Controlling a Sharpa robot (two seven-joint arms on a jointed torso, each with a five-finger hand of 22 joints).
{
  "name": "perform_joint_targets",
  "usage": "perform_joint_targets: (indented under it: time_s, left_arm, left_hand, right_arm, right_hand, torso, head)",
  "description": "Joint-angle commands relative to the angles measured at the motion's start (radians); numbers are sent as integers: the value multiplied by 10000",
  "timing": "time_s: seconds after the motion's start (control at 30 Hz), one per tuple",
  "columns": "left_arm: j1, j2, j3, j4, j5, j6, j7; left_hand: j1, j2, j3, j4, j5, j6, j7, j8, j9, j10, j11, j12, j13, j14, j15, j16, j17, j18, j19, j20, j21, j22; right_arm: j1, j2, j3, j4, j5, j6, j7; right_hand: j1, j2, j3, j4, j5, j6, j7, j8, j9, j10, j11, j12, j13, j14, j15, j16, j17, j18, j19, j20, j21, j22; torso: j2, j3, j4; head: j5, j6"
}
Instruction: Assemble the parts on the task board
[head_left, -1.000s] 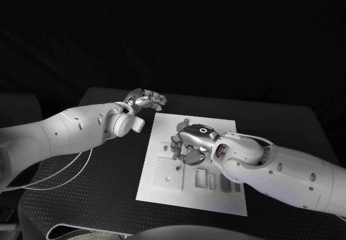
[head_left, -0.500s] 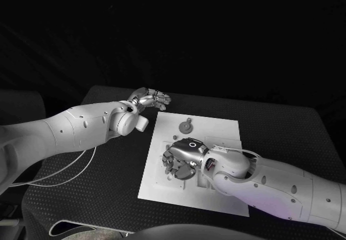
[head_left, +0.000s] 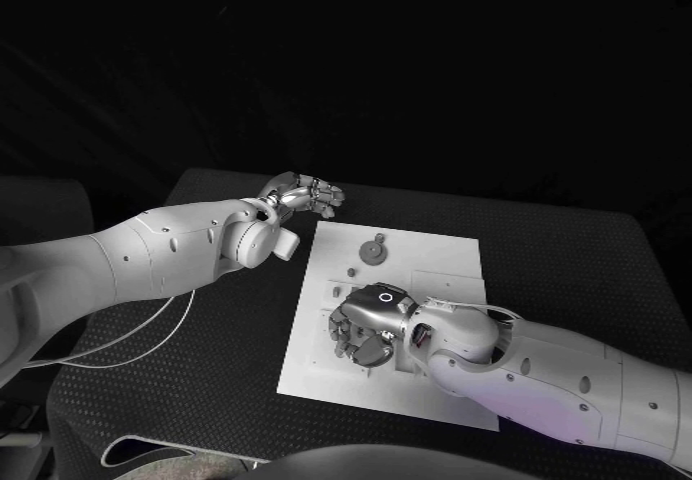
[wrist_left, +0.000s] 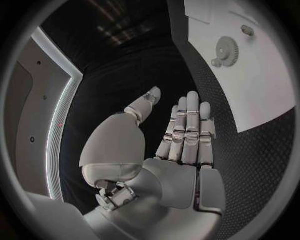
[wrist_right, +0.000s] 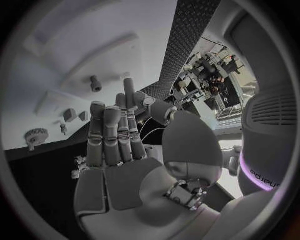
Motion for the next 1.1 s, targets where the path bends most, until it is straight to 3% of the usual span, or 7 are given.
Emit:
perform_joint_targets:
  time_s: [0.03, 0.2, 0.57, 1.1]
  left_arm:
    - [5, 34, 9, 20, 54, 159, 100]
    - [5, 34, 9, 26, 54, 168, 98]
    - [4, 29, 9, 21, 56, 199, 90]
    - [6, 25, 10, 34, 57, 198, 86]
  left_hand:
    - [-51, 41, 14, 66, -45, -10, 47, 69, -15, 31, -2, 26, -12, 54, -7, -42, 14, 32, 26, 1, -47, 175]
    - [-52, 45, 15, 69, -44, -7, 45, 72, -14, 32, -2, 26, -12, 54, -7, -44, 15, 32, 26, 1, -48, 175]
    - [-62, 51, 12, 78, -46, -4, 44, 77, -15, 34, -2, 26, -12, 53, -6, -47, 17, 30, 25, 2, -50, 176]
    - [-71, 53, 8, 86, -46, -4, 43, 81, -16, 34, -2, 25, -13, 51, -5, -52, 19, 30, 23, 3, -54, 176]
  right_arm:
    - [-23, 15, -10, -58, -199, 195, 82]
    - [-33, 33, -19, -126, -251, 266, 75]
    - [-86, 86, -179, -270, -637, 252, -1]
    - [-119, 228, -208, -217, -833, 259, 7]
  right_hand:
    - [12, 113, -8, -51, 22, 42, -8, 25, 139, 13, -7, 42, 19, 12, -62, 34, 10, 152, 35, -65, 67, 67]
    - [8, 118, -13, -63, 22, 40, -8, 25, 143, 10, -6, 42, 22, 12, -61, 33, 13, 152, 30, -65, 67, 68]
    - [3, 122, -22, -95, 24, 43, -10, 27, 154, 8, -5, 44, 28, 8, -60, 32, 23, 152, 19, -63, 67, 73]
    - [-12, 109, -32, -132, 27, 37, -9, 23, 165, -9, 1, 37, 32, -6, -54, 28, 37, 152, 0, -57, 66, 80]
  torso:
    - [0, 9, 5]
    - [-3, 1, -4]
    - [1, -1, -4]
    - [-3, -15, -2]
  head:
    - [17, -3]
    - [32, -17]
    - [53, -23]
    - [62, -23]
